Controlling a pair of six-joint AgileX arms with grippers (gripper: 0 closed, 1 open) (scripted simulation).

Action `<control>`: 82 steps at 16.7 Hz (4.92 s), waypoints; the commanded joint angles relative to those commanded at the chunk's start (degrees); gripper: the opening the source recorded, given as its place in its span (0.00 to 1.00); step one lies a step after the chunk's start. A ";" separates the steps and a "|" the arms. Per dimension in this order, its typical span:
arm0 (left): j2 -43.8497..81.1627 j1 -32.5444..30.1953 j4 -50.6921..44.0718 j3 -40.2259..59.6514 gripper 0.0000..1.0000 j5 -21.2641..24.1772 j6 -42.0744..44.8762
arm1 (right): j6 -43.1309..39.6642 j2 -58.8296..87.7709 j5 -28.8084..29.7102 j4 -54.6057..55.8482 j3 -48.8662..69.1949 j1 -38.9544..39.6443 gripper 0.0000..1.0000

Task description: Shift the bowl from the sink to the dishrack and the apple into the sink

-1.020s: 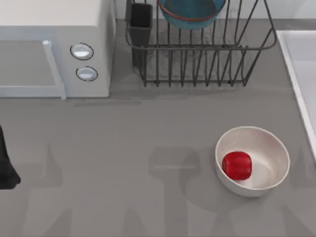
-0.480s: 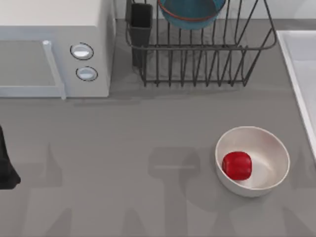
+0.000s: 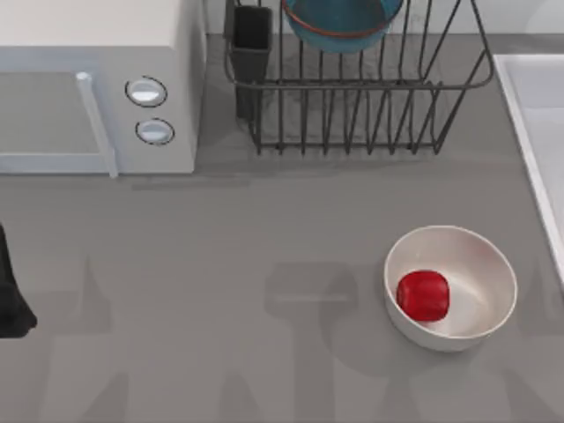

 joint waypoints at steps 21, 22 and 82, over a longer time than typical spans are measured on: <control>0.00 0.00 0.00 0.00 1.00 0.00 0.00 | 21.84 54.16 0.28 -33.77 42.74 24.74 1.00; 0.00 0.00 0.00 0.00 1.00 0.00 0.00 | 23.59 60.29 0.18 -37.16 47.00 26.46 1.00; 0.00 0.00 0.00 0.00 1.00 0.00 0.00 | 33.20 108.65 2.89 -50.05 72.54 33.39 0.00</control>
